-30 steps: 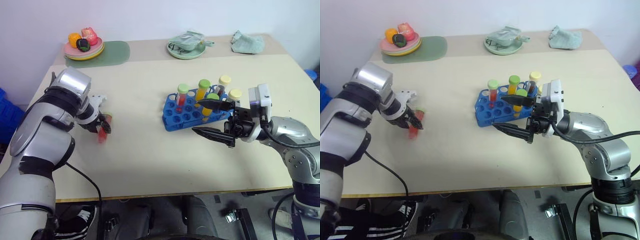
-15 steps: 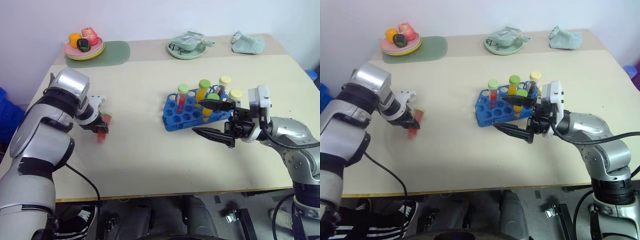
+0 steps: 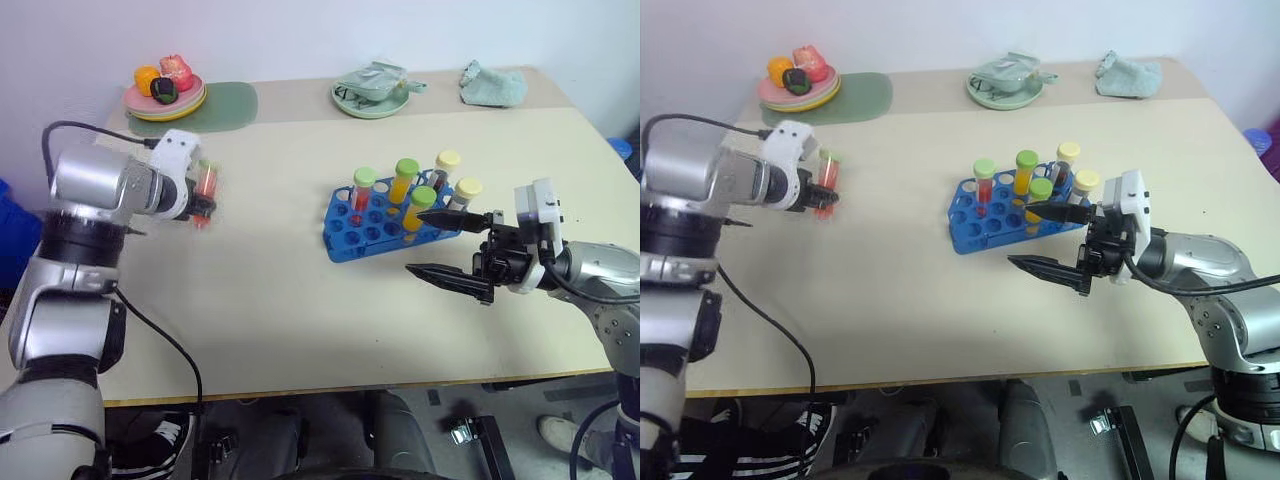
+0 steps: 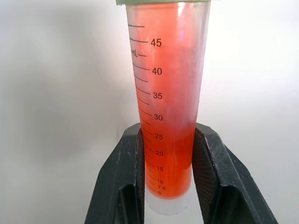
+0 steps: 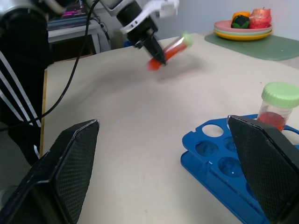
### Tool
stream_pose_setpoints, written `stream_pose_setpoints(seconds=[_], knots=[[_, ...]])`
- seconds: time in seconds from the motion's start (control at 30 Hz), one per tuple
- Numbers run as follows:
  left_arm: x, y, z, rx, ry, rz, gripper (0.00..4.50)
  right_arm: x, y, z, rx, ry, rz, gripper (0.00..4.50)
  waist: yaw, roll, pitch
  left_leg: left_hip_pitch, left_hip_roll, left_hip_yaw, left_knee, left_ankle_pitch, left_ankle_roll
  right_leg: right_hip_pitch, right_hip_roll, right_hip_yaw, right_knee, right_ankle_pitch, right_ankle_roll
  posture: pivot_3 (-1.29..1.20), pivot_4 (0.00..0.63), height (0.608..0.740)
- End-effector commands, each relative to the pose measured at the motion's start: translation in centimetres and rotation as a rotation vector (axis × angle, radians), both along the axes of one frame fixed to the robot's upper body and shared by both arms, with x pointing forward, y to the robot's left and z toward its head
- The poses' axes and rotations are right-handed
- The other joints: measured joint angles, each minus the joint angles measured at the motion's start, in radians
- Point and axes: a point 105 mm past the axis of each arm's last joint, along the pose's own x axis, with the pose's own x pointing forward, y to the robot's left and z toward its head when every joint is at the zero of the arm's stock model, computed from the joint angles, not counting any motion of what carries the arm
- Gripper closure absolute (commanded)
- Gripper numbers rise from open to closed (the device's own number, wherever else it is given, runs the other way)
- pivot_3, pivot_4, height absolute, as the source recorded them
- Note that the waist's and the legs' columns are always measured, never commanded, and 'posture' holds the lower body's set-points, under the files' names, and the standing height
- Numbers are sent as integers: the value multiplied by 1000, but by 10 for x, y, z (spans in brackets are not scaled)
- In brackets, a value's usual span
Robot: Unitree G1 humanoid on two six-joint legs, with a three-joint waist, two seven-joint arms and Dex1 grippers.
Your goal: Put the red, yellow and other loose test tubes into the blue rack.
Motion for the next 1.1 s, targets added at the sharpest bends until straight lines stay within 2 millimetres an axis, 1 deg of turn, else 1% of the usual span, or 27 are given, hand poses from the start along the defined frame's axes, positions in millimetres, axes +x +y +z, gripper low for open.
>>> stream_pose_setpoints(seconds=[0.03, 0.1, 0.13, 0.17, 0.23, 0.3, 0.37, 0.47, 0.53, 0.7, 0.77, 0.87, 1.0, 1.1], knots=[[-9, -17, 43, -146, -379, -93, 3607, -1, -7, 11, -7, -52, -22, 0, 3, 0, 0, 0, 0, 0, 0, 0, 0, 0, 0, 0, 0, 0, 0, 0, 150, 740], [-23, -29, 47, -239, -521, -162, 3607, 0, -9, 12, -6, -49, -29, 0, 5, 0, 0, 0, 0, 1, 1, 0, 0, 0, 0, 0, -2, 0, 0, 0, 150, 740], [-27, -32, 47, -257, -554, -175, 3607, -1, -9, 12, -5, -46, -32, 0, 6, 0, 0, 0, 0, 1, 1, 0, 0, 0, 0, 0, -2, 0, 0, 0, 150, 740], [-30, -34, 45, -234, -606, -163, 3607, 0, -10, 13, -11, -55, -34, 0, 10, -1, 0, 0, 0, 1, 1, 0, 0, 0, 0, 0, -3, 0, 0, 0, 150, 740], [-42, -50, 37, -258, -646, -237, 3607, 1, -13, 15, -13, -59, -48, 0, 19, -1, 0, 1, 0, 2, 1, 0, 0, 1, 0, 0, -3, 1, -1, 0, 150, 740], [-52, -62, 37, -262, -725, -301, 3607, 1, -16, 16, -16, -61, -60, 0, 24, -1, -1, 1, 0, 4, 1, 0, 0, 1, 0, 1, -3, 1, -1, 0, 150, 740], [-55, -70, 37, -282, -797, -323, 3607, 1, -18, 17, -17, -60, -72, 0, 30, -1, -1, 1, 0, 4, 1, 0, 0, 2, 0, 2, -4, 1, -1, 0, 150, 740], [-59, -93, 34, -291, -892, -423, 3607, 2, -22, 16, -16, -58, -94, 0, 50, -1, -1, 1, 0, 5, 2, 0, 0, 3, 0, 2, -5, 3, -1, 0, 150, 740], [-59, -111, 31, -305, -931, -474, 3607, 1, -24, 16, -18, -59, -104, 0, 53, -1, -1, 2, 0, 7, 2, 0, 0, 5, 0, 2, -6, 3, -1, 0, 150, 740], [-55, -160, 18, -360, -946, -573, 3607, 1, -27, 16, -23, -60, -126, 0, 51, -1, -1, 3, 0, 10, 3, 0, 1, 7, 0, 2, -6, 4, 0, 0, 150, 740], [-53, -173, 15, -395, -939, -588, 3607, 1, -28, 17, -23, -60, -131, 0, 50, -2, -2, 3, 1, 11, 3, 0, 1, 6, 0, 2, -6, 4, 0, 0, 150, 740], [-52, -198, 7, -407, -925, -644, 3607, 1, -29, 17, -27, -65, -140, 0, 50, -2, -2, 4, 1, 12, 3, 0, 1, 7, 0, 2, -6, 4, 0, 0, 150, 740], [-52, -216, 1, -438, -908, -664, 3607, 0, -29, 17, -22, -68, -148, 0, 50, -2, -2, 4, 1, 12, 3, 0, 1, 7, 0, 2, -6, 4, 0, 0, 150, 740], [-59, -226, -10, -389, -911, -730, 3607, -1, -29, 18, -21, -71, -159, 0, 51, -2, -2, 4, 1, 13, 3, 0, 1, 6, 0, 2, -6, 4, 0, 0, 150, 740]])
